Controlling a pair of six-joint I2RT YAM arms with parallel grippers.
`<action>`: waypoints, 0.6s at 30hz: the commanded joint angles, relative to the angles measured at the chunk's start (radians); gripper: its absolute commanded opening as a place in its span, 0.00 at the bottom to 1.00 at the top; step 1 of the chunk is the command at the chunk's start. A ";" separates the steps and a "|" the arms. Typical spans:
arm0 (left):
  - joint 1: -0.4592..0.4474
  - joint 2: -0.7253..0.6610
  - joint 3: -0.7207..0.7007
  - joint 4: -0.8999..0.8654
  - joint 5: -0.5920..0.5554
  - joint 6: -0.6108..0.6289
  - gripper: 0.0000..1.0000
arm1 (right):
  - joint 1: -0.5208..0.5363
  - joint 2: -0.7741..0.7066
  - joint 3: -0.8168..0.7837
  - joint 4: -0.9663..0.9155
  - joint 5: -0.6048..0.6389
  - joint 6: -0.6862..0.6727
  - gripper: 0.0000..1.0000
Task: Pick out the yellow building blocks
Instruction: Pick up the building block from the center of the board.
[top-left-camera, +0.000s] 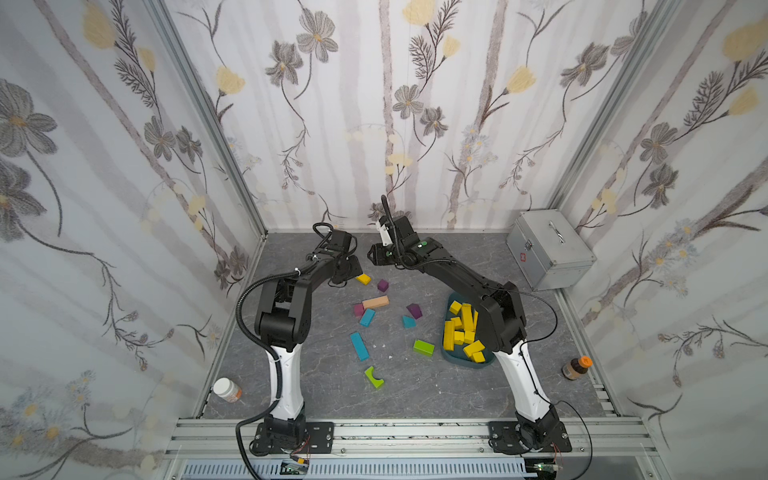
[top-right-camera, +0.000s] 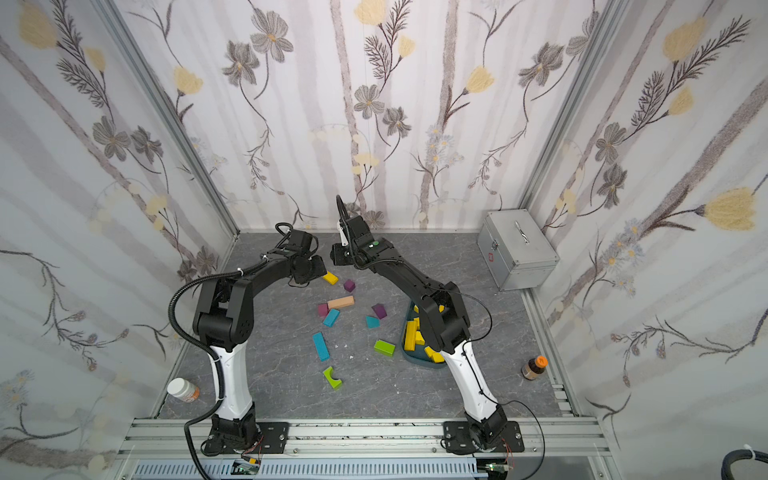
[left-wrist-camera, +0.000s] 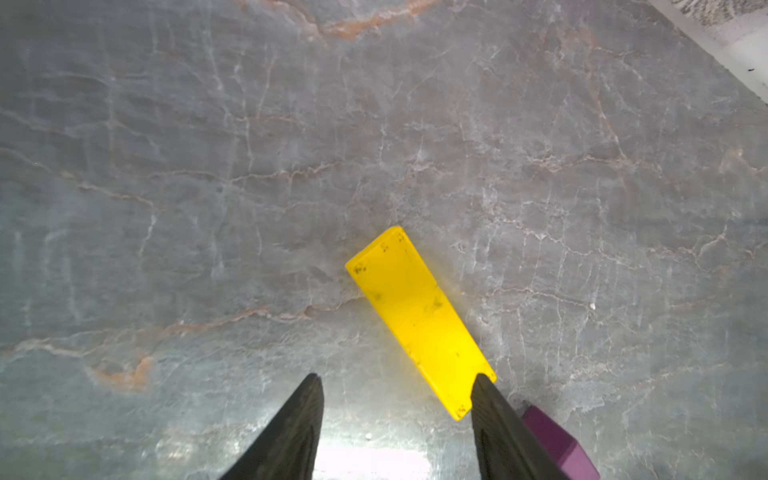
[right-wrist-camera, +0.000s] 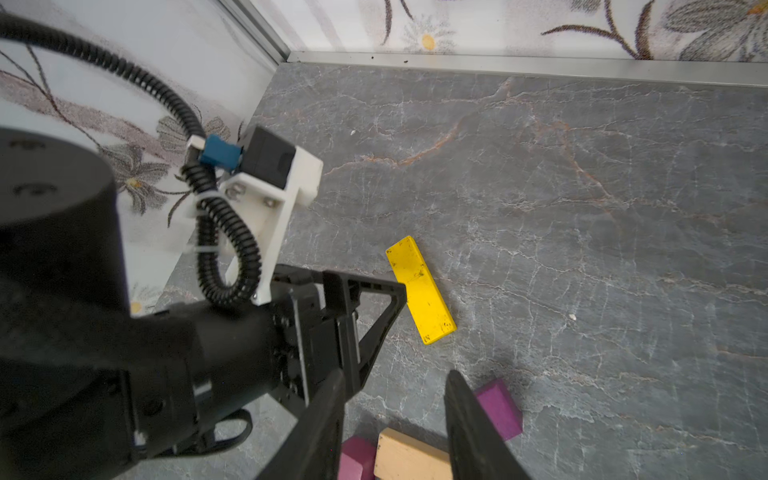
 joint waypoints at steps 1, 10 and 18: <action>-0.006 0.034 0.053 -0.062 -0.032 0.010 0.59 | -0.001 -0.023 -0.009 0.005 -0.028 -0.024 0.41; -0.034 0.145 0.180 -0.155 -0.025 0.026 0.59 | -0.002 -0.041 -0.036 0.013 -0.046 -0.036 0.41; -0.066 0.226 0.304 -0.262 -0.050 0.116 0.56 | -0.002 -0.063 -0.087 0.035 -0.048 -0.038 0.40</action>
